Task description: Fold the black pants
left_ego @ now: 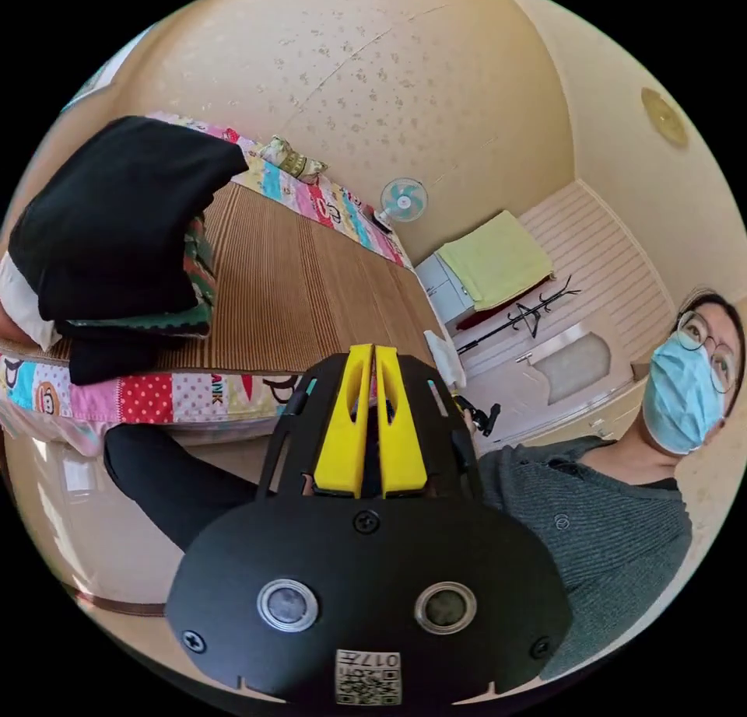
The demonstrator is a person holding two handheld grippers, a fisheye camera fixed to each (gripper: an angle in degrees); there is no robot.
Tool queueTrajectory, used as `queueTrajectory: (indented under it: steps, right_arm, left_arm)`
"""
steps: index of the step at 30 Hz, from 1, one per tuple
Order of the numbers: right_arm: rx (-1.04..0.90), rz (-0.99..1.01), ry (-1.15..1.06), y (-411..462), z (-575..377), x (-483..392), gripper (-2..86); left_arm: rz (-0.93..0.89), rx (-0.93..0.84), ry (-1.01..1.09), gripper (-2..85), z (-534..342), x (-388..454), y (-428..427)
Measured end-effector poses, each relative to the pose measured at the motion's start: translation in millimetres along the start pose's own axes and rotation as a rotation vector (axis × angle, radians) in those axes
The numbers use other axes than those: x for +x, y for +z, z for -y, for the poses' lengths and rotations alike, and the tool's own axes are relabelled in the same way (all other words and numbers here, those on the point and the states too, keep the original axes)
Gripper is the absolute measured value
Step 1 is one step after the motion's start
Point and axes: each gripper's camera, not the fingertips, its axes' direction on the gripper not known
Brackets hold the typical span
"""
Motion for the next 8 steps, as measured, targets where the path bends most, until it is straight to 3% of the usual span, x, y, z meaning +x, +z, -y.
queueTrajectory:
  steps: [1, 3, 4, 6, 8]
  right_arm:
    - [0.011, 0.004, -0.002, 6.1, 10.6, 3.1, 0.6]
    - [0.033, 0.039, -0.003, 15.9, 29.5, 5.3, 0.7]
    - [0.044, 0.067, -0.010, 23.4, 44.7, 4.4, 0.9]
    - [0.057, 0.076, -0.038, 36.8, 71.2, -2.4, 1.4]
    - [0.040, 0.031, -0.084, 58.6, 111.5, -18.3, 2.5]
  left_arm:
    - [-0.105, 0.020, -0.009, -1.0, 3.0, -9.5, -0.2]
    - [-0.603, 0.154, -0.082, -1.0, 9.0, -58.2, 4.4]
    - [-0.740, 0.203, -0.117, -1.0, 8.0, -73.4, 8.6]
    - [-1.157, 0.437, -0.277, -1.0, -7.0, -128.9, 32.6]
    - [-1.171, 0.519, -0.354, -1.0, -18.1, -155.2, 40.6]
